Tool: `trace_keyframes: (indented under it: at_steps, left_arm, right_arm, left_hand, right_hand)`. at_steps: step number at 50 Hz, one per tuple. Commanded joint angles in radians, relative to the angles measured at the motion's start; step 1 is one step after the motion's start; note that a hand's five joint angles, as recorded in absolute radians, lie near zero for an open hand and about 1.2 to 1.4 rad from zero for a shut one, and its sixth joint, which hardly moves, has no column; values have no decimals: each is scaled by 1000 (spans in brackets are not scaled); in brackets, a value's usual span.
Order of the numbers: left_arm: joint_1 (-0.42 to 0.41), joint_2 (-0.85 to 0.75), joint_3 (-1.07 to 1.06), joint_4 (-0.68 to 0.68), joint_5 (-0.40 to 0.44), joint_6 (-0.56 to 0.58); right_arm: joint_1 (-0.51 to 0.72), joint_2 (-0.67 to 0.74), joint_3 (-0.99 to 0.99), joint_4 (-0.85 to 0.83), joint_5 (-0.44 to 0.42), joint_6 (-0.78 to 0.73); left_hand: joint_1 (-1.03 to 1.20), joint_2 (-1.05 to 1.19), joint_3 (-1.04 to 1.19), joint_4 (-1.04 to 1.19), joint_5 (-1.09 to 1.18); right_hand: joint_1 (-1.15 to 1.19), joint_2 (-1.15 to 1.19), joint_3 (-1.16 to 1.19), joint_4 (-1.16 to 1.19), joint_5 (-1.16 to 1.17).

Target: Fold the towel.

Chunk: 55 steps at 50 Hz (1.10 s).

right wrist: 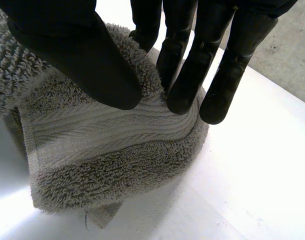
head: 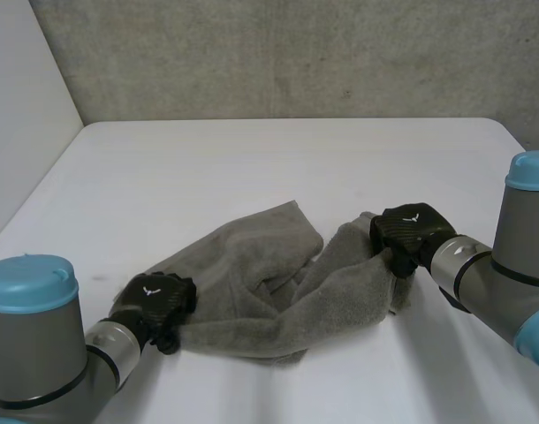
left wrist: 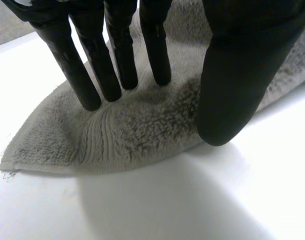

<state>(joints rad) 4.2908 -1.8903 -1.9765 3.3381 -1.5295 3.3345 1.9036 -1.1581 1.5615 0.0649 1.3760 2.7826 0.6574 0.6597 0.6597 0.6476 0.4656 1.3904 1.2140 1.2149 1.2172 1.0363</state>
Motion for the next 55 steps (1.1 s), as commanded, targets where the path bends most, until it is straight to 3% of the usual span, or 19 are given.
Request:
trace_keyframes:
  at_steps: [1, 8, 14, 19, 21, 23, 29, 34, 38, 43, 46, 49, 55]
  left_arm:
    - [6, -36, 39, 30, -8, 111]
    - [27, 28, 88, 47, -15, 114]
    - [21, 218, 140, 17, -14, 109]
    - [24, 369, 180, -55, -14, 111]
    - [26, 412, 197, -91, -12, 111]
    - [29, 471, 237, -178, -11, 111]
    - [32, 505, 306, -325, -11, 111]
    - [50, 482, 350, -492, -12, 112]
    - [72, 435, 341, -526, -11, 112]
    - [73, 280, 355, -526, -9, 112]
    - [76, 174, 401, -516, -8, 115]
    - [76, 59, 509, -476, -9, 114]
    - [72, -82, 836, -329, -14, 102]
  right_arm:
    - [-3, -3, -8, -11, 3, 2]
    - [-6, -37, -38, -5, 12, -1]
    - [-8, -110, -69, 19, 12, -6]
    - [-61, -221, -121, 131, 8, -57]
    - [-90, -293, -158, 249, -5, -127]
    - [-100, -323, -173, 315, -6, -170]
    - [-103, -399, -213, 482, -6, -326]
    - [-93, -410, -193, 544, -5, -415]
    - [-92, -384, -163, 563, 0, -454]
    - [-69, -183, -170, 558, 9, -480]
    - [-64, -141, -199, 550, 9, -469]
    - [-52, -60, -276, 497, 9, -436]
    - [-44, 31, -469, 200, 38, -263]
  left_hand:
    - [739, 737, 737, 749, 756]
    - [739, 737, 737, 749, 756]
    - [739, 737, 737, 749, 756]
    - [739, 737, 737, 749, 756]
    - [739, 737, 737, 749, 756]
    - [739, 737, 737, 749, 756]
    - [739, 737, 737, 749, 756]
    - [739, 737, 737, 749, 756]
    - [739, 737, 737, 749, 756]
    - [739, 737, 737, 749, 756]
    - [739, 737, 737, 749, 756]
    - [739, 737, 737, 749, 756]
    - [739, 737, 737, 749, 756]
  right_hand:
    - [6, 182, 181, 179, 185]
    - [6, 182, 181, 179, 185]
    - [6, 182, 181, 179, 185]
    - [6, 182, 181, 179, 185]
    - [6, 182, 181, 179, 185]
    - [6, 182, 181, 179, 185]
    - [6, 182, 181, 179, 185]
    - [6, 182, 181, 179, 185]
    - [6, 182, 181, 179, 185]
    - [6, 182, 181, 179, 185]
    - [6, 182, 181, 179, 185]
    - [6, 182, 181, 179, 185]
    - [6, 182, 181, 179, 185]
